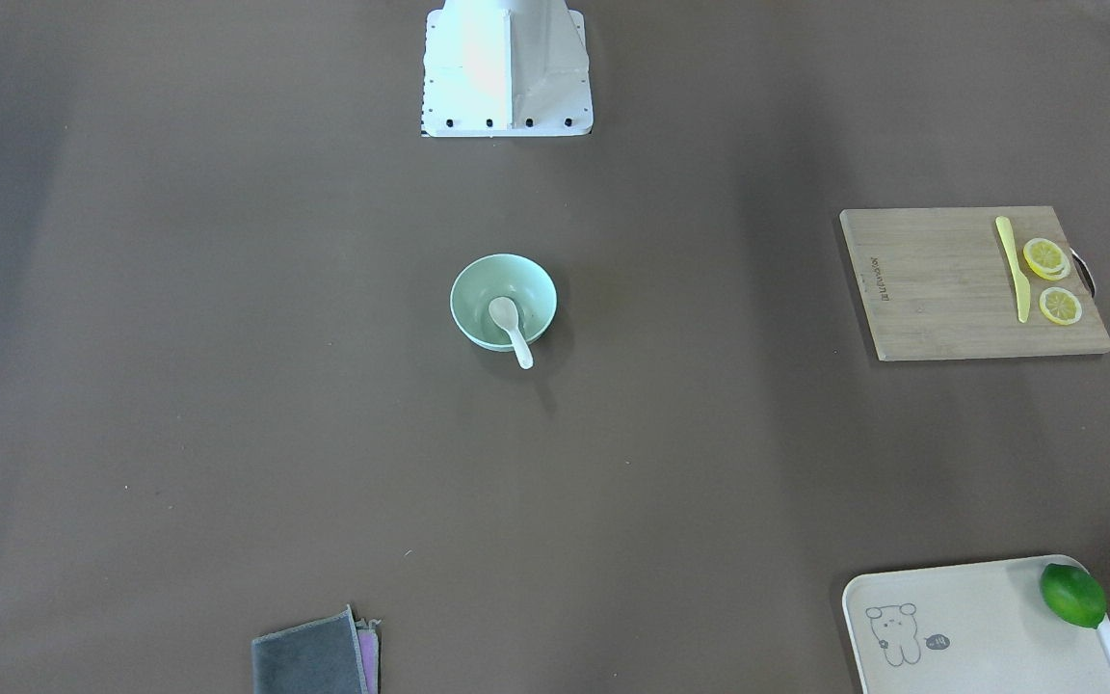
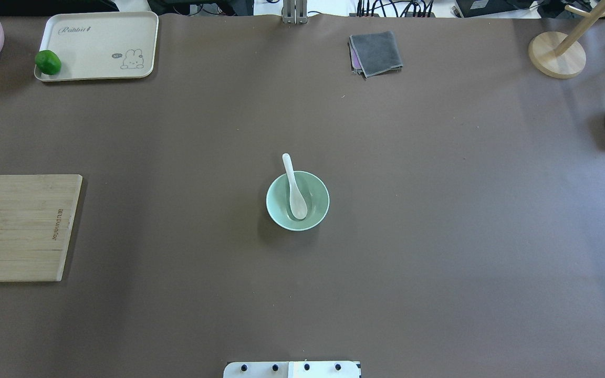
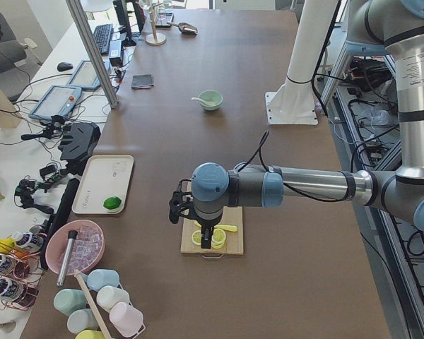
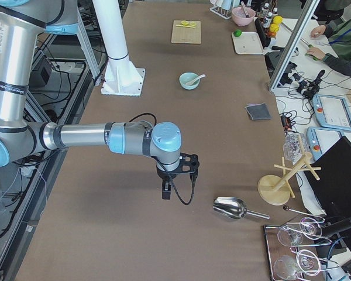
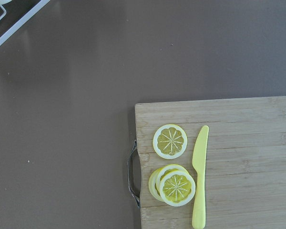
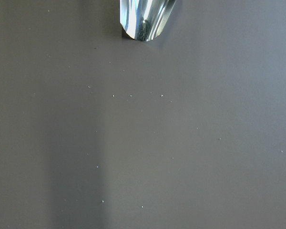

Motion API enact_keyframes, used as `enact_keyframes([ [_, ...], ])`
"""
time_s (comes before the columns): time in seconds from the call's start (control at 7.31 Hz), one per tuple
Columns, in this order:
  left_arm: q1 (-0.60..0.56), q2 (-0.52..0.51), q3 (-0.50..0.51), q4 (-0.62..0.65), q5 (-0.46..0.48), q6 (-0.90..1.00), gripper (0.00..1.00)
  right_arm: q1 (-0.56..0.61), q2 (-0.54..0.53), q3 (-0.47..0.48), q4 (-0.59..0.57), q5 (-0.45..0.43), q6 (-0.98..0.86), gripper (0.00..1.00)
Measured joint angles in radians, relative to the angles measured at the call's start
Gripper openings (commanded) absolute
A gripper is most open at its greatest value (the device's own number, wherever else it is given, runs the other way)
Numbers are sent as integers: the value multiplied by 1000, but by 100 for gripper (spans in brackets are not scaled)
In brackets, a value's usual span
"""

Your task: Place spoon in bowl

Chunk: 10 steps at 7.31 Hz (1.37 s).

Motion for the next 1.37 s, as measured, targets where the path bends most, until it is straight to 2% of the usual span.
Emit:
enact_keyframes([
  [1.37,0,22,-23,0,0,1,98,-59,-13,-1,-3,5,0,100],
])
